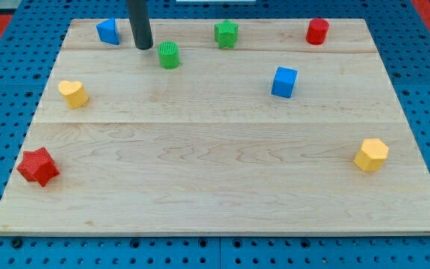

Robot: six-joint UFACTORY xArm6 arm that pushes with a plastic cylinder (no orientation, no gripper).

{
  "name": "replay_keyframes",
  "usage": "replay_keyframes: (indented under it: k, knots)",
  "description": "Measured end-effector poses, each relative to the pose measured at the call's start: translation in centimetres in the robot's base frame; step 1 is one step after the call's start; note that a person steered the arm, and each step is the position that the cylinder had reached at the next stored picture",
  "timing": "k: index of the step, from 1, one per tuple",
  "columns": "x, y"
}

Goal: Move the green circle diagonally to the bottom left of the green star

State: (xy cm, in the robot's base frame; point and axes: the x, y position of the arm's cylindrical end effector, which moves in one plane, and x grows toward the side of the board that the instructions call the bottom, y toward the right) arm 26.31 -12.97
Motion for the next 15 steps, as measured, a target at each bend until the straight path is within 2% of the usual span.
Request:
replay_keyframes:
  k: [7, 8, 9, 10, 11, 12, 13, 15]
  knots:
    - [-0.1, 5.5]
    - [3.5, 9.3]
    - [5.3, 11.7]
    - [1.9, 7.6]
    - [2.8, 7.0]
    - [6.8, 8.1]
    - [8.5, 8.2]
    - [1.3, 6.9]
